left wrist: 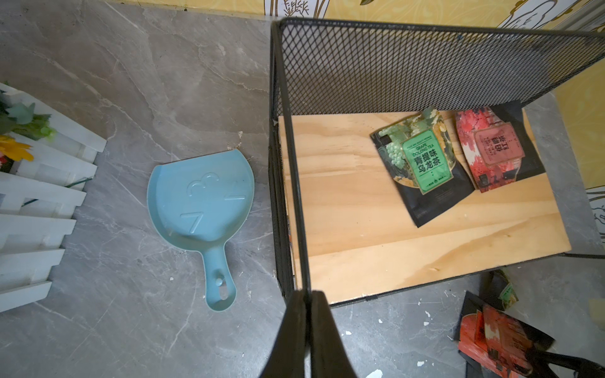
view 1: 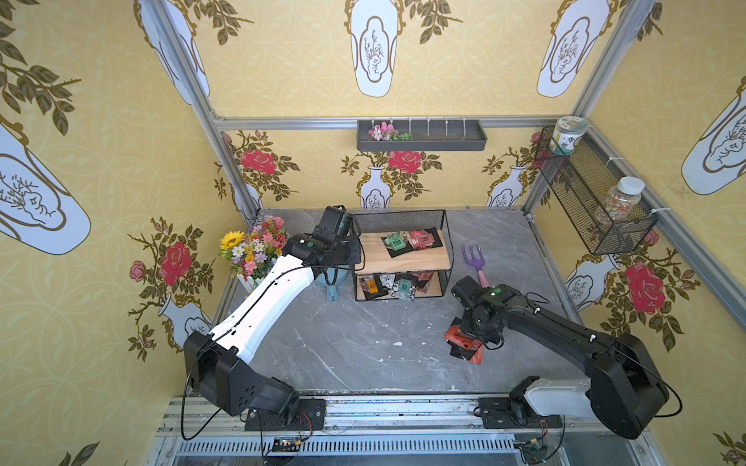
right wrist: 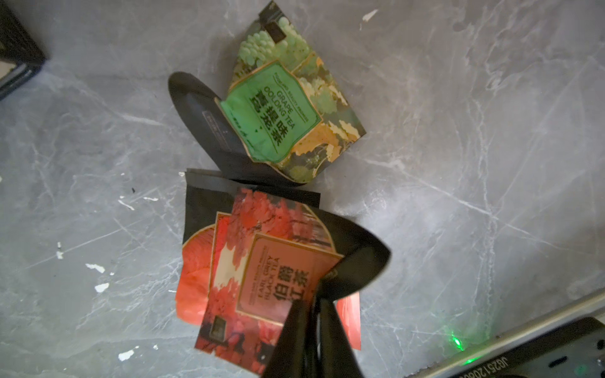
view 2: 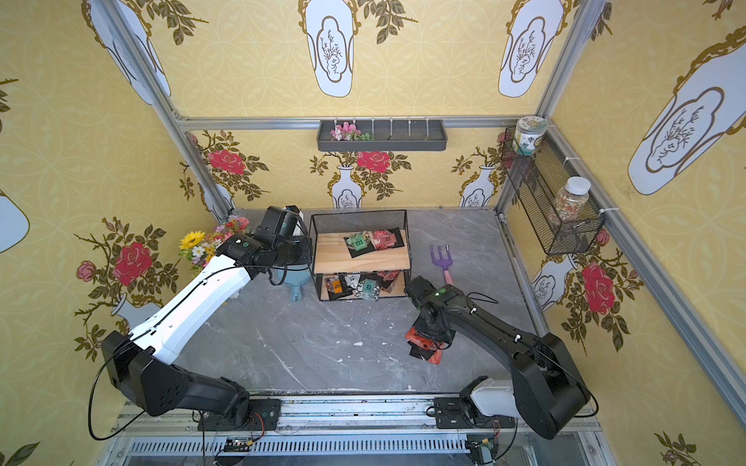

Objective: Remove the tea bags from the shelf
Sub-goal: Place the tea bag at the center of the board.

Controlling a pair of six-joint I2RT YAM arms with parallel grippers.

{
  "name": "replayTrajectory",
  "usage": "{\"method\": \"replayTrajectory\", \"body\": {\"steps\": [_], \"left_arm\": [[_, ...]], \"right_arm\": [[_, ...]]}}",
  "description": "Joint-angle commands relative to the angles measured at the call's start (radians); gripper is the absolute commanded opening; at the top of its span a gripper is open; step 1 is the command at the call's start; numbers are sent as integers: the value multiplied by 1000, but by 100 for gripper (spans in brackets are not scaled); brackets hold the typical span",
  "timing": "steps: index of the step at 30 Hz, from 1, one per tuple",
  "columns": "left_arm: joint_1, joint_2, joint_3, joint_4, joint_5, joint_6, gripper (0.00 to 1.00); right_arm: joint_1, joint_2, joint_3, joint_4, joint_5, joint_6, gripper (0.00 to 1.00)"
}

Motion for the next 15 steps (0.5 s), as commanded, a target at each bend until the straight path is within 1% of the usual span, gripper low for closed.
{"method": "replayTrajectory", "body": {"steps": [1,3,5,11,13,15], "left_arm": [[1,7,1,-23,9,26,0],[1,9,1,-23,8,26,0],[0,9,1,-23,9,26,0],[1,8,0,-23,10,25,0],[0,9,0,-23,9,25,0],[1,8,1,-23,10,25,0]], "right_arm": [[0,0,15,-28,37,9,27],[0,-6,23,-42,47,15,33],[-1,-10,33,-57,54,21,37],[4,-48,81,-116,96,34,43],[12,-60,117,-144,127,34,45],[44,-69,167,-166,173,25,49]]}}
